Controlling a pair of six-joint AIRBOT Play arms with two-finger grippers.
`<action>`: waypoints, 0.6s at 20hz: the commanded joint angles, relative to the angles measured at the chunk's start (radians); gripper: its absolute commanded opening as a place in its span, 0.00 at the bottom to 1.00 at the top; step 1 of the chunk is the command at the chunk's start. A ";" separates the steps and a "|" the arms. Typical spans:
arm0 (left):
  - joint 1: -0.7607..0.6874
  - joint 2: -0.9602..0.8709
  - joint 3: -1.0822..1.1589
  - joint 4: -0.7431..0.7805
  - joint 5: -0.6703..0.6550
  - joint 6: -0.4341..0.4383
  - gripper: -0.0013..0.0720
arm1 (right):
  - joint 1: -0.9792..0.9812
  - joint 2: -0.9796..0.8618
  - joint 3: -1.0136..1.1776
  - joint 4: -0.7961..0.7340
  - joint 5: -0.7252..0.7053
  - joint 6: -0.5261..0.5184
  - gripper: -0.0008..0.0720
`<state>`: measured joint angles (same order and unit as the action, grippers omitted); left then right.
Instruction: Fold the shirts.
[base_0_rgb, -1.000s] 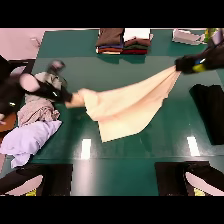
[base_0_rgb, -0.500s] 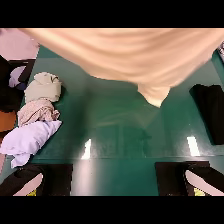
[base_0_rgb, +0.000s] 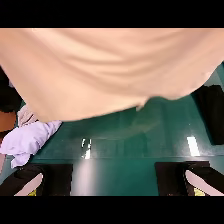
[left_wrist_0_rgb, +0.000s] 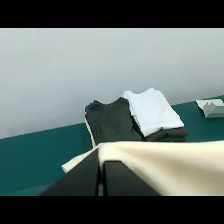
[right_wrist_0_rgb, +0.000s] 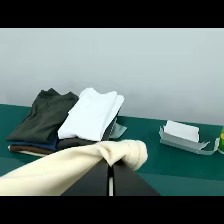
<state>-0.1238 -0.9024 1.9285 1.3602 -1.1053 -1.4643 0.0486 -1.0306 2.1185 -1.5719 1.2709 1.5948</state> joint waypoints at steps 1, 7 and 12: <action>0.001 -0.082 -0.090 0.026 -0.062 0.007 0.05 | 0.000 -0.113 -0.014 0.010 0.079 0.032 0.03; 0.001 -0.443 -0.388 0.047 0.044 0.006 0.05 | 0.000 -0.389 -0.304 0.061 0.131 0.045 0.03; 0.001 -0.698 -0.401 0.047 0.100 0.006 0.06 | 0.000 -0.583 -0.378 0.093 0.061 0.047 0.03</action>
<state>-0.1234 -1.4754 1.5524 1.4055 -1.0370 -1.4578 0.0486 -1.5116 1.7817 -1.5097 1.3525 1.6386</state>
